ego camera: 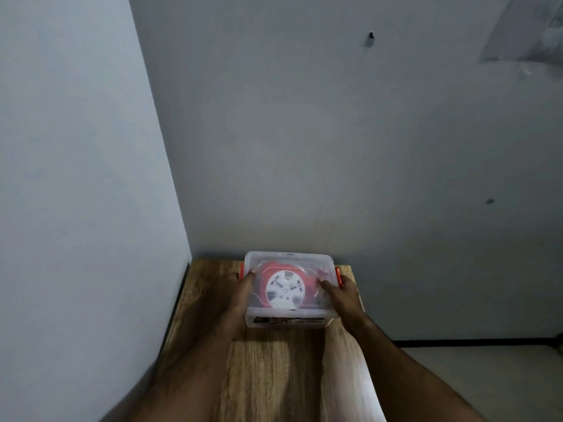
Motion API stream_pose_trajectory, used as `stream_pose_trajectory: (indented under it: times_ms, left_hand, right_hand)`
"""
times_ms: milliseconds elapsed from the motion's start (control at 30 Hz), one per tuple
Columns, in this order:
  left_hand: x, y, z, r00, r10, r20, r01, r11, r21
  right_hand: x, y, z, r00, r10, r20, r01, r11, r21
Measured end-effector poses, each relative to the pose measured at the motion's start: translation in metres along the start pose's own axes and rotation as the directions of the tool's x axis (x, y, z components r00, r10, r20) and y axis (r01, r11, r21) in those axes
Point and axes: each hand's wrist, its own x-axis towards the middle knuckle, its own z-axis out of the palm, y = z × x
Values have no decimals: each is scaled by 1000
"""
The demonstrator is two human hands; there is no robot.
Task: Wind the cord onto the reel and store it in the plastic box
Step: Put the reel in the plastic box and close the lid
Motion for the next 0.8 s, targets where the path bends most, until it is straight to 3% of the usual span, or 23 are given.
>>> stream_pose_trajectory:
  times_ms: [100,233,367,433,467,533,600,633,700,800]
  left_hand:
    - [-2,4,0,994,-75,76,80,994,-72]
    - [-9,9,2,994,-62,93,73,990,-119]
    - [-15,13,-7,997,-16,75,16,1000,2]
    - [-14,8,-9,993,112,-35,-104,978,181]
    - [-14,3,-9,958,270,-91,-231,923,308]
    - [-17,-8,-7,808,589,-17,-479,673,564]
    - [-22,-16,4,617,772,153,-625,361,692]
    - [-25,-21,11,550,803,230,-669,259,696]
    - [-39,-26,19,528,784,326,-713,201,671]
    - [-47,-32,21,560,718,413,-732,197,652]
  right_hand:
    - [4,5,-2,996,82,43,-85,994,73]
    - [4,3,-3,993,107,53,-112,990,91]
    - [-2,-5,-2,996,73,55,-75,997,37]
    - [-10,-11,0,996,-79,-48,71,987,-143]
    - [-14,-13,0,973,-202,-109,164,943,-288]
    - [-23,-15,5,890,-447,-88,309,734,-604]
    - [-31,-16,13,818,-564,112,415,444,-794]
    - [-35,-16,17,796,-562,226,463,324,-825]
    - [-44,-12,25,782,-476,402,540,195,-818]
    - [-53,-2,27,776,-383,500,579,119,-807]
